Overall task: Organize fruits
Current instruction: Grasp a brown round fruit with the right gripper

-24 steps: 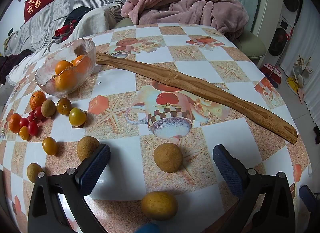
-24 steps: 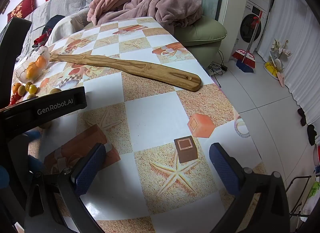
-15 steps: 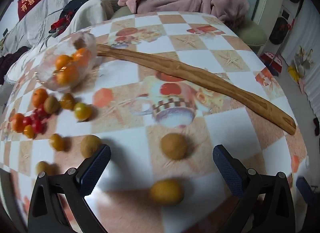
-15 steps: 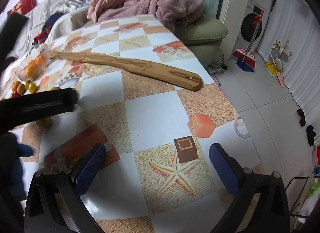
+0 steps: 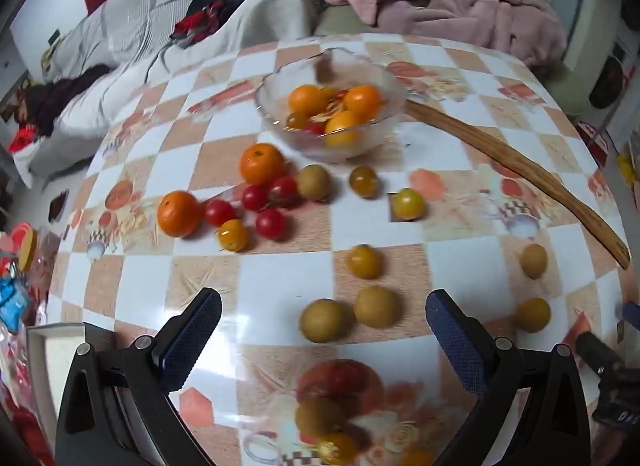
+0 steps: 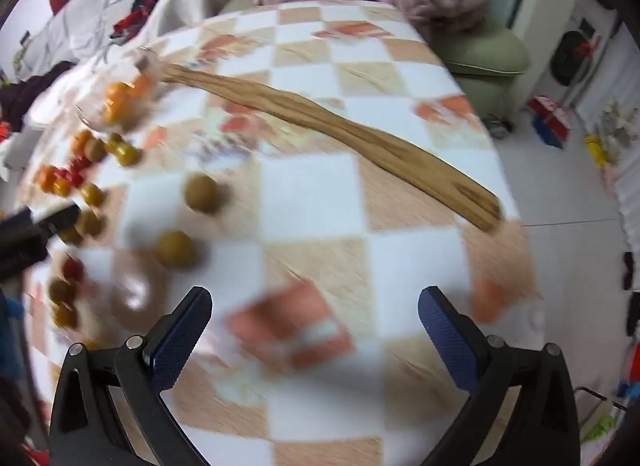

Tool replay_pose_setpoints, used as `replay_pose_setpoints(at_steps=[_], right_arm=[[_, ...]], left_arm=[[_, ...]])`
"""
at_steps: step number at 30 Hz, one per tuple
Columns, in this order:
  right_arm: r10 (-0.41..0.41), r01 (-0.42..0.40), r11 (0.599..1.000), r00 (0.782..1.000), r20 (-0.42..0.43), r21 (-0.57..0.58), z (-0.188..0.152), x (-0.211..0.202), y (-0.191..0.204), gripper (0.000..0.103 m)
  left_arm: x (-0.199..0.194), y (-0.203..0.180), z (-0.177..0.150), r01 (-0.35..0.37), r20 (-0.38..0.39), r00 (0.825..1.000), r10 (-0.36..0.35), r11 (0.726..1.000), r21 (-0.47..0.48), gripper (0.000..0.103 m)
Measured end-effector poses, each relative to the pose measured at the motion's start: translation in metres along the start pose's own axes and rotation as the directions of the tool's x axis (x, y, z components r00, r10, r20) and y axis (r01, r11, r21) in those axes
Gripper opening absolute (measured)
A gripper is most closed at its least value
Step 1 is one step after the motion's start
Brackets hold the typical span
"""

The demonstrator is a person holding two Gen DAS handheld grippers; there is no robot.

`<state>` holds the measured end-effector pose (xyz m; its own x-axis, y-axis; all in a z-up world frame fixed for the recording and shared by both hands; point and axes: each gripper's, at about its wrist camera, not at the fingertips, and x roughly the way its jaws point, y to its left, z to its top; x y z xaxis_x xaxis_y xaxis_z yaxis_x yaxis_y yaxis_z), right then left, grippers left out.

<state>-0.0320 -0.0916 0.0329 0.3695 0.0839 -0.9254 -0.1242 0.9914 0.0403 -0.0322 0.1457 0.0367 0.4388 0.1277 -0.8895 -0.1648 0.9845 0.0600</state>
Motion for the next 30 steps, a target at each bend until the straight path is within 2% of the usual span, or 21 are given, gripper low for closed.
replay_pose_setpoints(at_steps=[8,10,11,13,15,18,19,20,22,23,24,25,26,30], right_arm=[[0.071,-0.073,0.997,0.997,-0.043,-0.039,0.041,0.02,0.035,0.103],[0.068,-0.072,0.996,0.996,-0.059,-0.057,0.046,0.028,0.041,0.102],[0.07,-0.074,0.995,0.995,-0.065,-0.061,0.047,0.03,0.042,0.101],[0.078,-0.084,0.994,0.993,-0.089,-0.068,0.051,0.036,0.044,0.09],[0.079,-0.088,0.993,0.99,-0.114,-0.077,0.053,0.042,0.047,0.083],[0.051,-0.063,0.991,0.993,-0.107,-0.116,0.056,0.043,0.055,0.071],[0.042,-0.056,0.99,0.994,-0.104,-0.126,0.057,0.042,0.057,0.063],[0.037,-0.05,0.99,0.994,-0.099,-0.135,0.058,0.041,0.058,0.057],[0.051,-0.064,0.988,0.994,-0.096,-0.138,0.059,0.04,0.059,0.026],[0.072,-0.085,0.988,0.992,-0.103,-0.126,0.06,0.039,0.058,0.026],[0.096,-0.107,0.989,0.989,-0.111,-0.106,0.061,0.039,0.055,0.026],[0.118,-0.128,0.988,0.987,-0.113,-0.09,0.061,0.038,0.054,0.026],[0.147,-0.156,0.985,0.983,-0.113,-0.069,0.06,0.036,0.051,0.026],[0.163,-0.17,0.983,0.982,-0.099,-0.066,0.055,0.027,0.051,0.026]], left_arm=[[0.017,-0.002,0.0,0.013,-0.046,0.999,-0.011,0.999,0.036,0.103],[0.02,-0.003,0.001,0.015,-0.054,0.998,-0.013,0.999,0.032,0.089],[0.023,-0.004,0.001,0.018,-0.069,0.997,-0.016,0.999,0.031,0.085],[0.03,-0.003,0.0,0.019,-0.101,0.995,-0.016,1.0,0.023,0.081],[0.03,-0.003,-0.001,0.021,-0.097,0.995,-0.02,1.0,0.007,0.08],[0.028,-0.006,-0.001,0.053,-0.096,0.994,-0.052,0.999,0.005,0.063],[0.027,-0.008,-0.001,0.061,-0.094,0.994,-0.06,0.998,0.011,0.055],[0.026,-0.011,-0.002,0.072,-0.093,0.993,-0.069,0.997,0.019,0.053],[0.025,-0.014,-0.001,0.069,-0.092,0.994,-0.067,0.997,0.024,0.05],[0.025,-0.013,-0.002,0.079,-0.093,0.993,-0.077,0.997,0.015,0.047],[0.024,-0.012,-0.001,0.089,-0.09,0.992,-0.088,0.996,0.007,0.018],[0.023,-0.012,-0.001,0.097,-0.092,0.991,-0.096,0.995,0.009,0.003],[0.023,-0.011,0.0,0.121,-0.105,0.987,-0.121,0.993,0.002,0.003],[0.02,-0.007,-0.002,0.149,-0.095,0.984,-0.15,0.989,-0.011,0.003]])
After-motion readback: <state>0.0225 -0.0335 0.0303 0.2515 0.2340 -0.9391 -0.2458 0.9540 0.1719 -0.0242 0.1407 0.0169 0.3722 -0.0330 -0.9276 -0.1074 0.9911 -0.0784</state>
